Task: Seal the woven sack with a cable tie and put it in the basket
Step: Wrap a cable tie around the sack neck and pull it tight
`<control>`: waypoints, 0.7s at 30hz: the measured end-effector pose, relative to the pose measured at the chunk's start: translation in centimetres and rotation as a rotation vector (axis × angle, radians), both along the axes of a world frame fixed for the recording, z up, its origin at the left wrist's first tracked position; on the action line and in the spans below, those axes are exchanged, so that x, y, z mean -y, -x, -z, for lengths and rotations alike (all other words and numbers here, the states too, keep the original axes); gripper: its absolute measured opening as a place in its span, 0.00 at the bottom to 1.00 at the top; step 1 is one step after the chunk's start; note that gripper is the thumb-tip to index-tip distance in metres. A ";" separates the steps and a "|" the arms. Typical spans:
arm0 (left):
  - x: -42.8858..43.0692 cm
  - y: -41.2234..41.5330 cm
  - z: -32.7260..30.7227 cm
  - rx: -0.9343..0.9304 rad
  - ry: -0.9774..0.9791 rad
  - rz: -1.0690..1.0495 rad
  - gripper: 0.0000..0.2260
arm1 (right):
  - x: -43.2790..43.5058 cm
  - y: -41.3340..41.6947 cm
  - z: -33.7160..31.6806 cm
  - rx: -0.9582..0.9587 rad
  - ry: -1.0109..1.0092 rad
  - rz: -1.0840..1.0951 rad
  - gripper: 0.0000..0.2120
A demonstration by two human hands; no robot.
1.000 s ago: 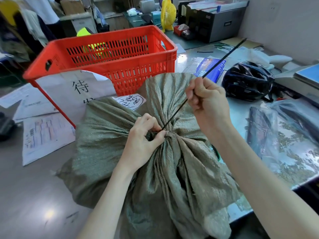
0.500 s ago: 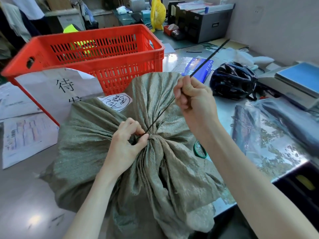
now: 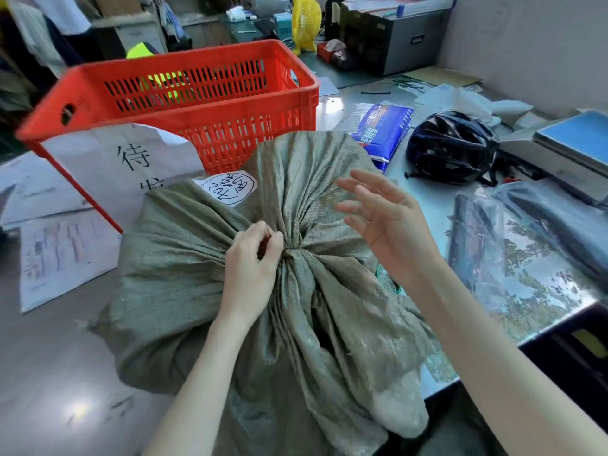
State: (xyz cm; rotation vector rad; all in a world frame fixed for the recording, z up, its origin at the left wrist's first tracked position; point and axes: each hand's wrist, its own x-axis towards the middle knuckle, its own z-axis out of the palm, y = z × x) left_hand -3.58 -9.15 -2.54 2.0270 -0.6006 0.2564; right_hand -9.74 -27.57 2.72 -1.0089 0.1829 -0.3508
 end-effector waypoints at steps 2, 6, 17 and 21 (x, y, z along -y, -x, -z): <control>-0.3 0.0 0.8 -0.110 0.108 0.002 0.12 | 1.0 0.7 0.5 -0.040 -0.024 0.065 0.10; -0.9 -0.3 1.8 -0.239 0.287 0.063 0.09 | 4.5 1.3 2.8 -0.240 -0.029 0.336 0.09; -0.9 -0.3 2.7 -0.284 0.427 0.092 0.08 | 11.6 1.6 16.8 -0.988 0.910 0.312 0.10; -0.8 -0.2 2.8 -0.287 0.433 0.078 0.08 | 11.2 1.2 17.9 -1.033 1.116 0.119 0.14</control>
